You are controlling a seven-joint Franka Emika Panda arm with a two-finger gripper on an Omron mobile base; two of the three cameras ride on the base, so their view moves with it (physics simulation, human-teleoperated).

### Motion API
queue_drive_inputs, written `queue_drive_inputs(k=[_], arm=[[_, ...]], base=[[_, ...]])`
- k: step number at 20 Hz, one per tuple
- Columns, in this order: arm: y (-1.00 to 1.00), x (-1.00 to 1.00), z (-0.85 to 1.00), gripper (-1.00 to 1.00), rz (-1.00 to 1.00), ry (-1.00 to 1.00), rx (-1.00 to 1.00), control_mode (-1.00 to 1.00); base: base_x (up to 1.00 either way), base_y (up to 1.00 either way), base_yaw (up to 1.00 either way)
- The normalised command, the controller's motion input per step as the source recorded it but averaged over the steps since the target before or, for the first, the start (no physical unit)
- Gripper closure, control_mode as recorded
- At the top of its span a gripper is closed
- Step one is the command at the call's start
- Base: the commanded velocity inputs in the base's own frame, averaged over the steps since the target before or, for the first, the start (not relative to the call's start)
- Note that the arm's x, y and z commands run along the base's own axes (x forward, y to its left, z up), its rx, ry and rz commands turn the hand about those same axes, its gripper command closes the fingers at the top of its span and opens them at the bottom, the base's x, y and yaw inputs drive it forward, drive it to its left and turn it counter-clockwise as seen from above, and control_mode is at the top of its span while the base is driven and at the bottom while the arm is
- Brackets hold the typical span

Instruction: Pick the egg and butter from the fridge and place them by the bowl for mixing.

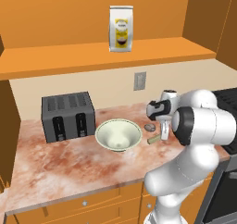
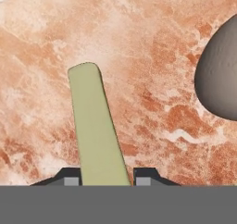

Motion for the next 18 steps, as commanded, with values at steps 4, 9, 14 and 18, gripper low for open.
queue_drive_inputs(k=[4,9,14,18], arm=[[0.03,0.00,-0.37,1.00,0.00,-0.03,0.00,-1.00],[0.01,0.00,-0.36,1.00,0.00,-0.05,0.00,-1.00],[0.04,0.00,-0.31,1.00,0.00,-0.02,0.00,-1.00],[0.03,0.00,-0.10,-1.00,0.00,0.00,0.00,-1.00]], base=[[0.00,0.00,0.00],[0.00,0.00,0.00],[0.00,0.00,0.00],[0.00,0.00,0.00]])
